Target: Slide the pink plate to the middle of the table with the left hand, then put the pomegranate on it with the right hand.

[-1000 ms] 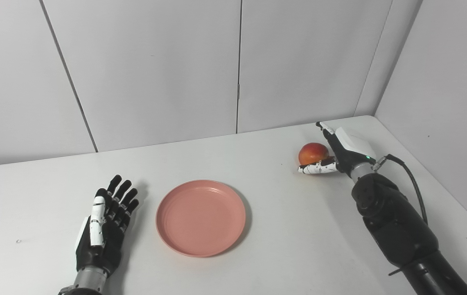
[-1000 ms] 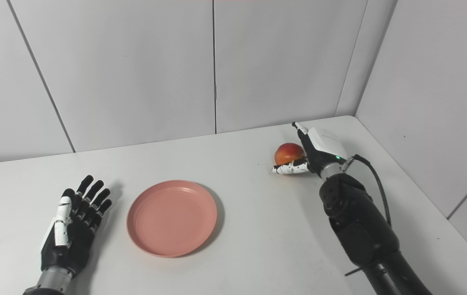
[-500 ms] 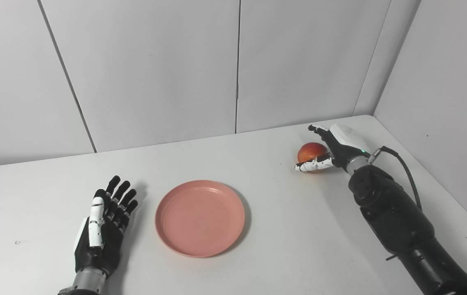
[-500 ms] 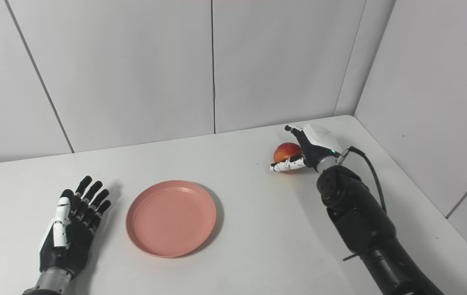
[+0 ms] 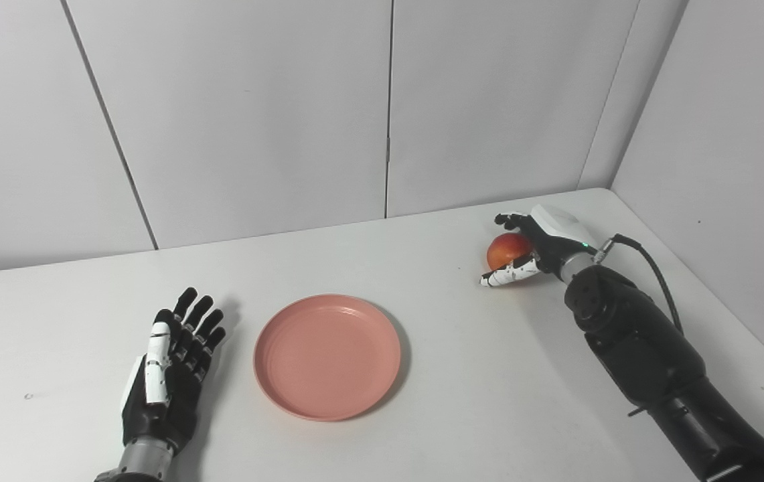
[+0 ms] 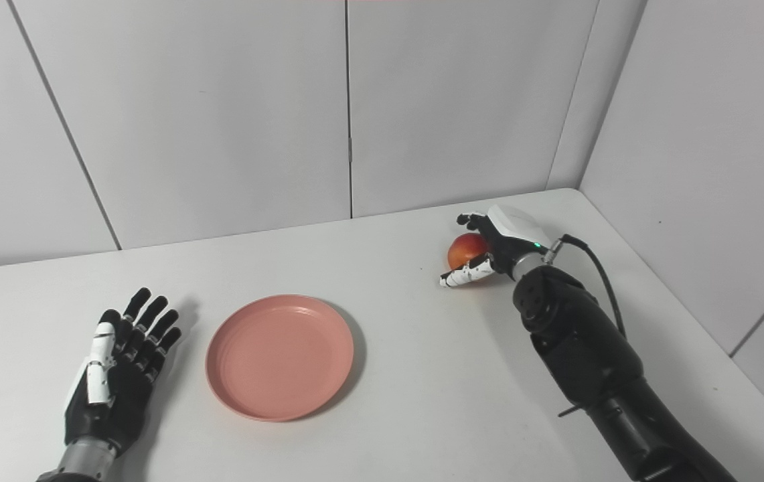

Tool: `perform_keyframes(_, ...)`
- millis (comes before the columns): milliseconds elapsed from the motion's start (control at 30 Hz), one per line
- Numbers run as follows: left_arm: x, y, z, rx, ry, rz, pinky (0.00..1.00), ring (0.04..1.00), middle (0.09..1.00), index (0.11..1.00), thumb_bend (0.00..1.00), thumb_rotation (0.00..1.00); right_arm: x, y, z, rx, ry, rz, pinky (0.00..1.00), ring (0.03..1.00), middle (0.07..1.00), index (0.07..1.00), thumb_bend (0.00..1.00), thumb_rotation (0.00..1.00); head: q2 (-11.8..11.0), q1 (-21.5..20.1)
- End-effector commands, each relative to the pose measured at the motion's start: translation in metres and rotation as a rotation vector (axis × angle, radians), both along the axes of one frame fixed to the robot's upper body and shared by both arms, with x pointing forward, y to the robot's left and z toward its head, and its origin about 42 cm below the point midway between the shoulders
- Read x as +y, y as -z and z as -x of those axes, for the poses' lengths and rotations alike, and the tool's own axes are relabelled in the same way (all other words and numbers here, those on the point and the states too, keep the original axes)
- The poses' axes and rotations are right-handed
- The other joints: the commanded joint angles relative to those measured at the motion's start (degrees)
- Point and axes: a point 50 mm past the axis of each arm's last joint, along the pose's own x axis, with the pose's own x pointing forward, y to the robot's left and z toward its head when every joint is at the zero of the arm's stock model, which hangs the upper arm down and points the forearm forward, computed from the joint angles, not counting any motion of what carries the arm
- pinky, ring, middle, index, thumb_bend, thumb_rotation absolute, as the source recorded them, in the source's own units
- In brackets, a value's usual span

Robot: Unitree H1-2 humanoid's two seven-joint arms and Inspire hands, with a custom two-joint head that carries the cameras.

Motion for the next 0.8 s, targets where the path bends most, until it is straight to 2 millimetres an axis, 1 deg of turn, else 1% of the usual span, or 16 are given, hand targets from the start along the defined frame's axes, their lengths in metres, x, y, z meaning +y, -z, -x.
perform_keyframes(0, 0.001, 0.002, 0.003, 0.015, -0.003, -0.014, 0.95, 0.935, 0.947, 0.934, 0.43, 1.0, -0.008, -0.036, -0.01, -0.069, 0.004, 0.024, 0.65, 0.743, 0.792, 0.793, 0.96, 0.27, 0.0, 0.1)
perform_keyframes(67, 0.001, 0.002, 0.003, 0.013, -0.003, -0.016, 0.96, 0.934, 0.945, 0.933, 0.43, 1.0, -0.008, -0.036, -0.01, -0.063, 0.005, 0.028, 0.63, 0.723, 0.775, 0.784, 0.96, 0.26, 0.1, 0.2)
perform_keyframes(133, 0.001, 0.002, 0.003, 0.014, -0.004, -0.016, 0.96, 0.933, 0.942, 0.93, 0.43, 1.0, -0.008, -0.037, -0.01, -0.063, 0.005, 0.044, 0.62, 0.7, 0.75, 0.75, 0.93, 0.24, 0.1, 0.3)
perform_keyframes(200, 0.001, 0.002, 0.003, 0.015, -0.005, -0.017, 0.96, 0.933, 0.945, 0.932, 0.43, 1.0, -0.007, -0.037, -0.01, -0.069, 0.006, 0.057, 0.56, 0.628, 0.688, 0.698, 0.88, 0.2, 0.1, 0.3)
perform_keyframes(233, 0.001, 0.002, 0.003, 0.016, -0.005, -0.017, 0.96, 0.933, 0.944, 0.932, 0.43, 1.0, -0.007, -0.038, -0.009, -0.077, 0.007, 0.059, 0.54, 0.612, 0.671, 0.676, 0.85, 0.18, 0.1, 0.3)
perform_keyframes(267, 0.001, 0.002, 0.003, 0.016, -0.006, -0.016, 0.96, 0.932, 0.943, 0.931, 0.43, 1.0, -0.007, -0.038, -0.009, -0.083, 0.008, 0.059, 0.52, 0.587, 0.641, 0.63, 0.8, 0.13, 0.1, 0.3)
perform_keyframes(300, 0.001, 0.001, 0.003, 0.016, -0.006, -0.016, 0.95, 0.932, 0.943, 0.931, 0.43, 1.0, -0.007, -0.038, -0.008, -0.09, 0.01, 0.06, 0.52, 0.584, 0.638, 0.625, 0.8, 0.13, 0.1, 0.3)
perform_keyframes(333, 0.001, 0.001, 0.003, 0.016, -0.006, -0.016, 0.96, 0.933, 0.944, 0.93, 0.43, 1.0, -0.007, -0.039, -0.008, -0.095, 0.012, 0.06, 0.55, 0.624, 0.668, 0.558, 0.66, 0.13, 0.1, 0.3)
perform_keyframes(367, 0.001, 0.002, 0.003, 0.015, -0.005, -0.015, 0.96, 0.934, 0.944, 0.93, 0.43, 1.0, -0.007, -0.039, -0.008, -0.096, 0.017, 0.06, 0.56, 0.644, 0.684, 0.524, 0.59, 0.13, 0.2, 0.4)
perform_keyframes(400, 0.001, 0.002, 0.003, 0.015, -0.005, -0.015, 0.96, 0.935, 0.945, 0.931, 0.43, 1.0, -0.007, -0.039, -0.008, -0.096, 0.021, 0.06, 0.53, 0.623, 0.664, 0.502, 0.55, 0.13, 0.2, 0.4)
perform_keyframes(467, 0.001, 0.002, 0.003, 0.013, -0.002, -0.02, 0.96, 0.936, 0.946, 0.932, 0.43, 1.0, -0.007, -0.04, -0.008, -0.098, 0.024, 0.064, 0.51, 0.599, 0.65, 0.488, 0.52, 0.13, 0.3, 0.5)
perform_keyframes(500, 0.001, 0.002, 0.003, 0.013, -0.002, -0.018, 0.96, 0.936, 0.946, 0.932, 0.43, 1.0, -0.007, -0.04, -0.007, -0.102, 0.022, 0.067, 0.52, 0.603, 0.655, 0.485, 0.52, 0.13, 0.3, 0.7)
perform_keyframes(567, 0.0, 0.002, 0.003, 0.012, -0.002, -0.016, 0.96, 0.934, 0.946, 0.933, 0.43, 1.0, -0.008, -0.041, -0.007, -0.107, 0.022, 0.071, 0.55, 0.635, 0.679, 0.483, 0.52, 0.13, 0.3, 0.8)
perform_keyframes(633, 0.0, 0.002, 0.003, 0.012, -0.006, -0.017, 0.95, 0.932, 0.944, 0.932, 0.43, 1.0, -0.009, -0.043, -0.006, -0.119, 0.021, 0.067, 0.55, 0.636, 0.679, 0.483, 0.52, 0.13, 0.3, 0.9)
perform_keyframes(667, -0.001, 0.002, 0.003, 0.013, -0.008, -0.019, 0.95, 0.931, 0.945, 0.933, 0.42, 1.0, -0.01, -0.043, -0.006, -0.128, 0.021, 0.064, 0.58, 0.679, 0.7, 0.482, 0.52, 0.13, 0.3, 1.1)
perform_keyframes(767, -0.001, 0.002, 0.003, 0.012, -0.01, -0.021, 0.95, 0.933, 0.946, 0.935, 0.42, 1.0, -0.011, -0.047, -0.004, -0.15, 0.025, 0.064, 0.6, 0.696, 0.708, 0.482, 0.51, 0.13, 0.2, 1.1)
